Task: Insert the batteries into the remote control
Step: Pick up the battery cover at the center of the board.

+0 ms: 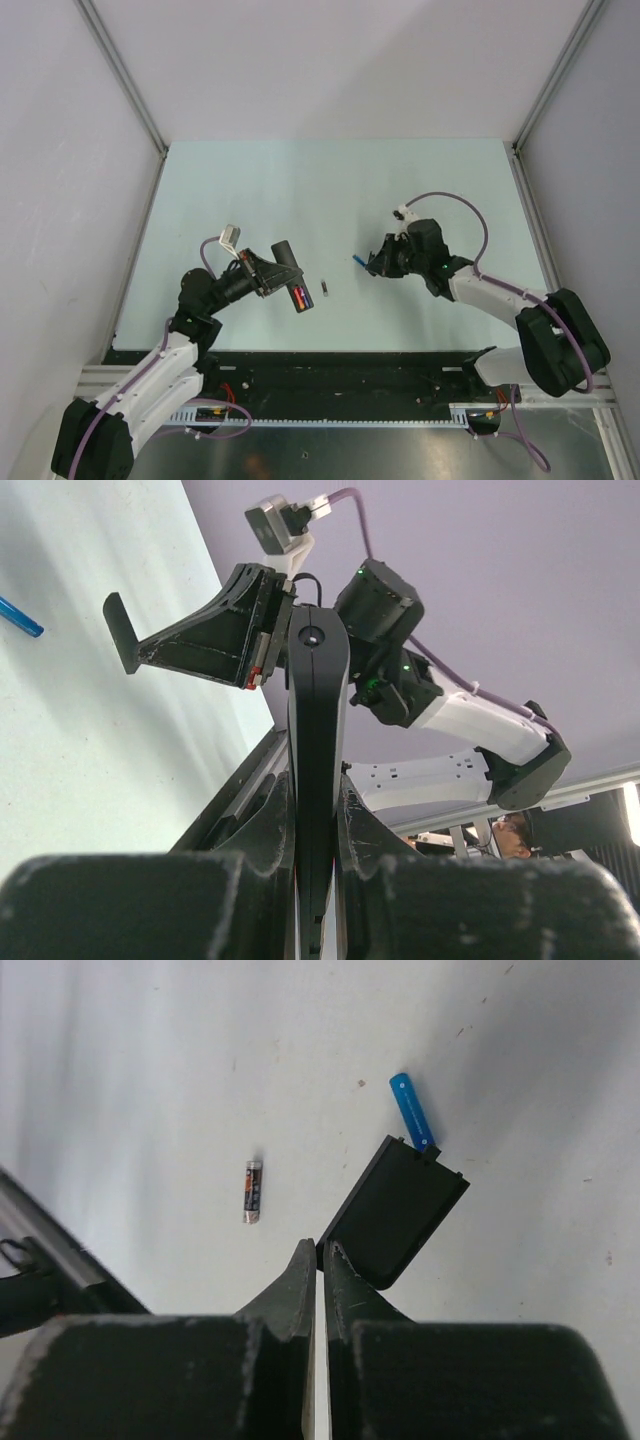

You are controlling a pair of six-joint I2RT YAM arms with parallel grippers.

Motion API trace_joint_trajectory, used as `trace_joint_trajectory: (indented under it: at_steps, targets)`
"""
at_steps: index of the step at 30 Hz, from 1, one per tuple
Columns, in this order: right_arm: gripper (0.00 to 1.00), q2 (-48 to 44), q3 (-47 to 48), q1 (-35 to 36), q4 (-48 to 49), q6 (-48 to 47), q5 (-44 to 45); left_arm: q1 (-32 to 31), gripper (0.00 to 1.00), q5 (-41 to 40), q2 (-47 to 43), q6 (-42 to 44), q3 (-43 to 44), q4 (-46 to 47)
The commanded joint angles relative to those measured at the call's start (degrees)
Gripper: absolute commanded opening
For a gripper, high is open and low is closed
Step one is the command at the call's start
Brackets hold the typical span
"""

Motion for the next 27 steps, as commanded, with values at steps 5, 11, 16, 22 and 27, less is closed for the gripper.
trace_joint_trajectory:
  at_steps: [5,11,16,22,27]
  targets:
    - [0.00,-0.6,-11.2,-9.4,26.8,13.5,-26.2,-0.3,0.00,-0.3,0.0,1.1,0.1,1.8]
    - [0.00,3.2,-19.3,-16.3,46.9,24.9,-33.4,-0.3,0.00,-0.7,0.1,1.1,0.2,1.8]
    - [0.00,12.2,-22.9,-19.0,67.3,34.4,-36.2,-0.3,0.00,-0.8,0.1,1.3,0.1,1.8]
    - [0.00,17.6,-20.8,-17.8,75.5,37.6,-36.5,-0.3,0.00,-0.8,-0.1,1.2,0.0,1.8]
    - [0.00,17.7,-19.6,-18.5,65.6,32.3,-35.5,-0.3,0.00,-0.9,-0.5,1.1,-0.3,1.8]
